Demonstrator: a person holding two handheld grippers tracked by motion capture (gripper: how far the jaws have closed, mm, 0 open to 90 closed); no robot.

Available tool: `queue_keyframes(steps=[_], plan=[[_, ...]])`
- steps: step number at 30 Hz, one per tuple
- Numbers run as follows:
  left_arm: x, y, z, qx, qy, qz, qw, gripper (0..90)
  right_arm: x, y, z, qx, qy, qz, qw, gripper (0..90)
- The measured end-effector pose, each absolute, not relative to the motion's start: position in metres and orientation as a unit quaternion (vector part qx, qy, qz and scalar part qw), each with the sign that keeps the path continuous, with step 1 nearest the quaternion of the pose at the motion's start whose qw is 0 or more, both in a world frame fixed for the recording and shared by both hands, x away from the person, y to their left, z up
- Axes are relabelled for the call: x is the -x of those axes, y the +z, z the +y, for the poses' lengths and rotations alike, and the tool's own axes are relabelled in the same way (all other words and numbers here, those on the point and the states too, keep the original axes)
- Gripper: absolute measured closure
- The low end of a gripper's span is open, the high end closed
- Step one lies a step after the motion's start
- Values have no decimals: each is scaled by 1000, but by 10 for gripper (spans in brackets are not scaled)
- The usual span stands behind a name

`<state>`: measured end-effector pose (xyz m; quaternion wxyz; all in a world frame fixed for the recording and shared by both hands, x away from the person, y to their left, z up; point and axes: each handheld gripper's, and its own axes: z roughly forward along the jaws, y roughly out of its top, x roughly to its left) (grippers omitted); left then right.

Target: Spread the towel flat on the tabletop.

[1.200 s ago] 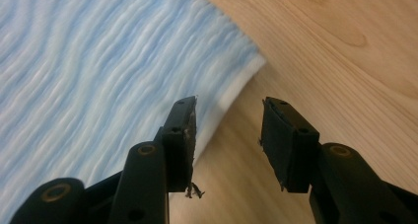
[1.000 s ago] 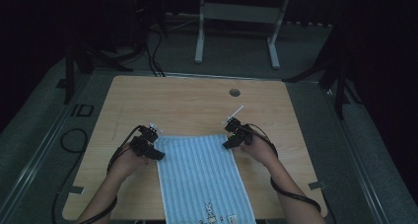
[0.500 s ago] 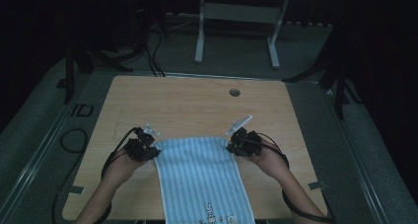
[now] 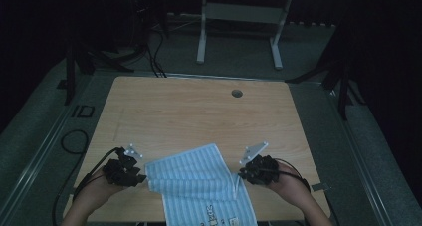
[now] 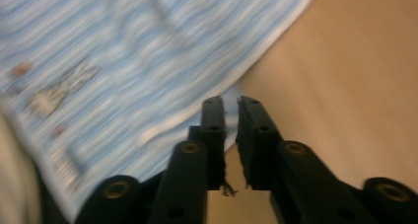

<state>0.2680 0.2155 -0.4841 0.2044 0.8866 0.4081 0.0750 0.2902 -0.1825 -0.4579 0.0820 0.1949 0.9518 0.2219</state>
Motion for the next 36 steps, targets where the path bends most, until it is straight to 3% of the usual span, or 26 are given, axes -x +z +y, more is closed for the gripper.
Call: queue_keyframes(steps=[2, 6, 7, 14, 23, 36], plan=[[-278, -485, 208, -887, 76, 407, 203, 698, -302, -457, -173, -198, 229, 950, 77, 893], [-292, -499, 192, -897, 67, 397, 184, 814, -321, -467, -147, -188, 224, 954, 68, 896], [-302, -512, 182, -901, 52, 394, 173, 824, -335, -484, -125, -191, 213, 956, 61, 896], [-318, -524, 172, -905, 35, 390, 167, 825, -355, -518, -105, -206, 178, 961, 54, 896], [-348, -524, 146, -908, 44, 381, 167, 824, -374, -523, -131, -247, 165, 954, 51, 896], [-388, -523, 80, -918, 50, 353, 171, 815, -386, -521, -203, -315, 158, 934, 55, 893]])
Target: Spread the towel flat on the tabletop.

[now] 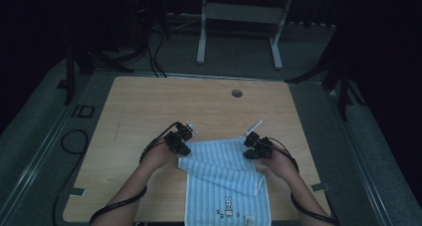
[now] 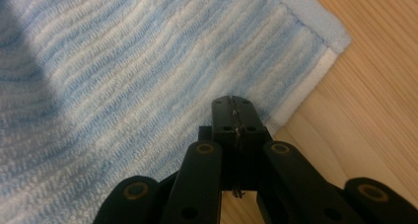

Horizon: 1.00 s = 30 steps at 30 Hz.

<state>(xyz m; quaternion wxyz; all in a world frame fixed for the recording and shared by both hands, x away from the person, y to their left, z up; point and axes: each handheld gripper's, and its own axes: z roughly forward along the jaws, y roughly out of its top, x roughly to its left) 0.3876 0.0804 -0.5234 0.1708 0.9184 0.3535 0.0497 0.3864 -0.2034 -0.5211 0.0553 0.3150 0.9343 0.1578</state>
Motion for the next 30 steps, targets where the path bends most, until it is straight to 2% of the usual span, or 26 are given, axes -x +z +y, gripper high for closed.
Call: queue_keyframes(steps=[8, 11, 13, 16, 18, 20, 28, 30], plan=[[-384, -523, 47, -930, 41, 321, 176, 814, -380, -521, -238, -338, 153, 927, 54, 891], [-383, -518, 46, -933, 47, 313, 171, 768, -378, -519, -243, -337, 151, 928, 46, 856], [-383, -510, 50, -927, 53, 327, 179, 616, -378, -513, -247, -344, 159, 924, 54, 797], [-388, -505, 60, -921, 60, 345, 173, 471, -386, -501, -254, -369, 181, 909, 75, 685], [-392, -508, 65, -919, 65, 355, 161, 458, -394, -498, -257, -383, 189, 901, 79, 599], [-394, -512, 68, -917, 73, 360, 157, 403, -407, -502, -254, -397, 183, 896, 77, 544], [-400, -527, 70, -908, 85, 374, 168, 379, -423, -522, -241, -399, 150, 902, 68, 530], [-399, -527, 69, -909, 82, 369, 176, 422, -423, -522, -239, -396, 153, 903, 66, 583]])
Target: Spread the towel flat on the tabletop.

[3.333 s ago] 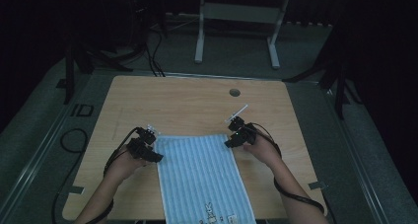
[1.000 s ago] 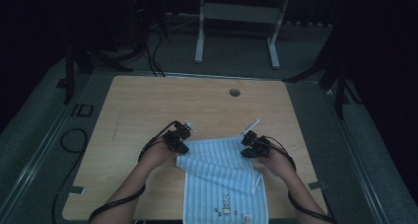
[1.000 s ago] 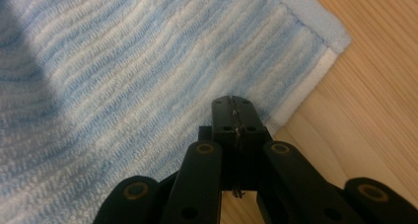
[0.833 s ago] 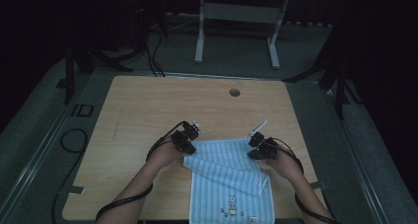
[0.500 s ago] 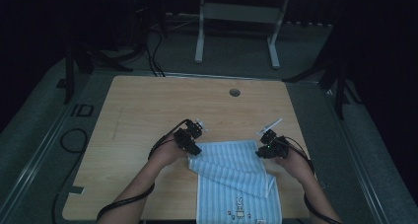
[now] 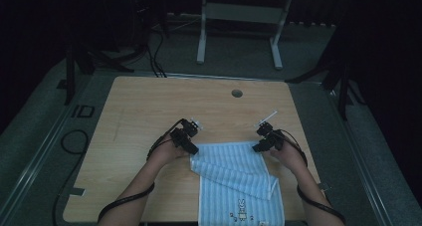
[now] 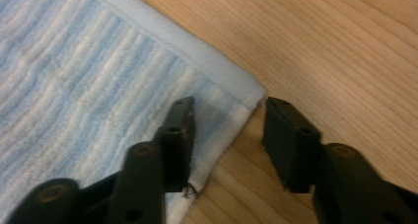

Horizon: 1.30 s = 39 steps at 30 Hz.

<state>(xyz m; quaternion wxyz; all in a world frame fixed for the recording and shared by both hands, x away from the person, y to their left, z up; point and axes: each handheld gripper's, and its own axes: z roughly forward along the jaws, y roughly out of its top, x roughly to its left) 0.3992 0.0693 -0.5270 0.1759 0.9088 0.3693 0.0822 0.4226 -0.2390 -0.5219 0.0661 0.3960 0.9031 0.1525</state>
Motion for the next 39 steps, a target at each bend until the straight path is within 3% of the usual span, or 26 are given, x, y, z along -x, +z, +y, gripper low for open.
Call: queue_keyframes(steps=[2, 5, 6, 12, 13, 14, 15, 16, 17, 18, 19, 20, 22, 24, 32, 39], plan=[[-397, -527, 68, -911, 76, 362, 184, 499, -420, -522, -237, -389, 155, 906, 66, 662], [-394, -526, 66, -914, 58, 352, 193, 698, -416, -521, -233, -376, 154, 912, 62, 809], [-392, -526, 64, -916, 54, 348, 194, 804, -415, -521, -232, -372, 151, 914, 60, 835], [-387, -511, 64, -907, 46, 355, 220, 846, -404, -505, -231, -363, 192, 911, 46, 873], [-398, -487, 69, -898, 52, 361, 247, 846, -407, -485, -233, -359, 215, 908, 39, 875], [-398, -487, 69, -898, 52, 361, 247, 845, -407, -485, -233, -359, 215, 908, 39, 875], [-416, -460, 70, -882, 85, 374, 273, 843, -425, -461, -234, -369, 218, 901, 60, 875], [-416, -460, 70, -882, 85, 374, 273, 833, -439, -446, -236, -383, 230, 891, 74, 872], [-440, -428, 76, -847, 121, 413, 313, 782, -454, -431, -238, -401, 247, 876, 98, 841], [-451, -415, 79, -836, 130, 431, 315, 645, -468, -416, -243, -424, 267, 856, 124, 721], [-451, -415, 79, -836, 130, 431, 315, 560, -480, -405, -247, -451, 273, 839, 136, 675], [-458, -407, 81, -837, 124, 435, 308, 560, -480, -405, -247, -451, 273, 839, 136, 675], [-462, -404, 80, -851, 120, 425, 284, 481, -496, -397, -252, -477, 249, 834, 123, 565], [-457, -409, 79, -862, 122, 410, 272, 457, -494, -399, -252, -471, 233, 840, 133, 543], [-420, -475, 63, -893, 42, 371, 253, 439, -451, -460, -246, -415, 195, 885, 84, 520], [-393, -495, 46, -911, 27, 333, 244, 418, -422, -483, -250, -390, 198, 898, 52, 502]])
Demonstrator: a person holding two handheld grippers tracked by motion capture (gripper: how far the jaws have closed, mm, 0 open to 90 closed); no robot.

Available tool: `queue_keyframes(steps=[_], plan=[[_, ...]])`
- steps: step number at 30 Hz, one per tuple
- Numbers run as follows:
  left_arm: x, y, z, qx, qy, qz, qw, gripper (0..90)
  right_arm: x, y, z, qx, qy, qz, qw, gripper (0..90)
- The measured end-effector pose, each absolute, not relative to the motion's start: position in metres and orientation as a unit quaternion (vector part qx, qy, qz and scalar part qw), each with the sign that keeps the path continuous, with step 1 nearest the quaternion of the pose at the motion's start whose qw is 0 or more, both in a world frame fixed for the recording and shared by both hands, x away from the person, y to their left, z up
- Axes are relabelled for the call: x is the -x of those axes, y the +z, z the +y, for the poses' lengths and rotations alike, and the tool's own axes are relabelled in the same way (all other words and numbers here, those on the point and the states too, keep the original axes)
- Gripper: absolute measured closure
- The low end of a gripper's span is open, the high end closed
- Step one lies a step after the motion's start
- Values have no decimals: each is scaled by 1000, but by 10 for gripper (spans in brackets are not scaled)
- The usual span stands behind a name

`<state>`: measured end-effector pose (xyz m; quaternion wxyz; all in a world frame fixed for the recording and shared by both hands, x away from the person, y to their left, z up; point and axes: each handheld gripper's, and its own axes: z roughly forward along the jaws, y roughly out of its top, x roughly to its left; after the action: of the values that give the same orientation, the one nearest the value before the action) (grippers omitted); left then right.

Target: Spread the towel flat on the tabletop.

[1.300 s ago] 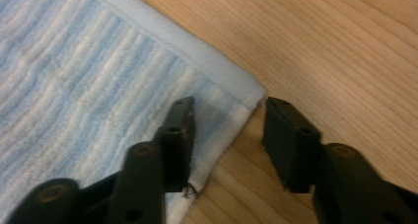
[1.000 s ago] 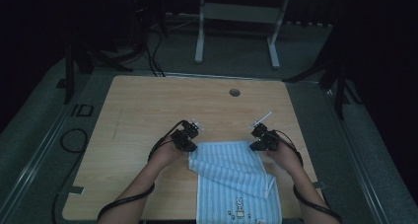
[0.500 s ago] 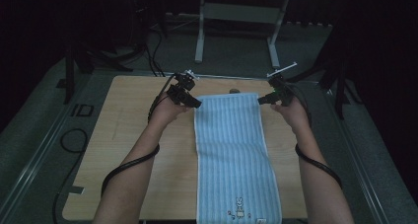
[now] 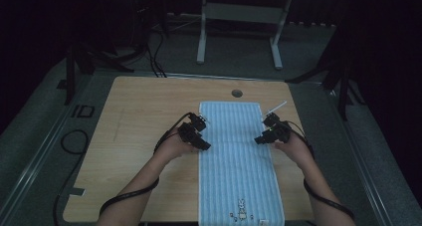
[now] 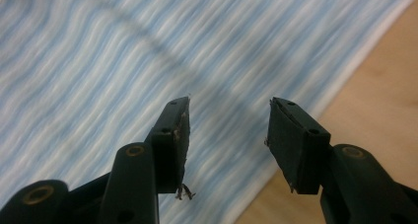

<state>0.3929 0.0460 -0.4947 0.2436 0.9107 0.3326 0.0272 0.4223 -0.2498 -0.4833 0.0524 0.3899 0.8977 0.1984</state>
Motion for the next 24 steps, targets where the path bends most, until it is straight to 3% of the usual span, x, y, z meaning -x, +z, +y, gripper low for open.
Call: queue_keyframes(steps=[3, 4, 9, 24], plan=[[-388, -499, 42, -914, 25, 326, 241, 386, -409, -494, -249, -378, 187, 905, 58, 493], [-384, -508, 38, -917, 22, 319, 236, 386, -399, -502, -250, -371, 177, 909, 66, 433], [-384, -516, 34, -921, 22, 310, 235, 386, -392, -516, -255, -374, 174, 910, 51, 366], [-378, -528, 20, -935, 39, 289, 203, 366, -377, -526, -257, -370, 165, 911, 73, 340]])
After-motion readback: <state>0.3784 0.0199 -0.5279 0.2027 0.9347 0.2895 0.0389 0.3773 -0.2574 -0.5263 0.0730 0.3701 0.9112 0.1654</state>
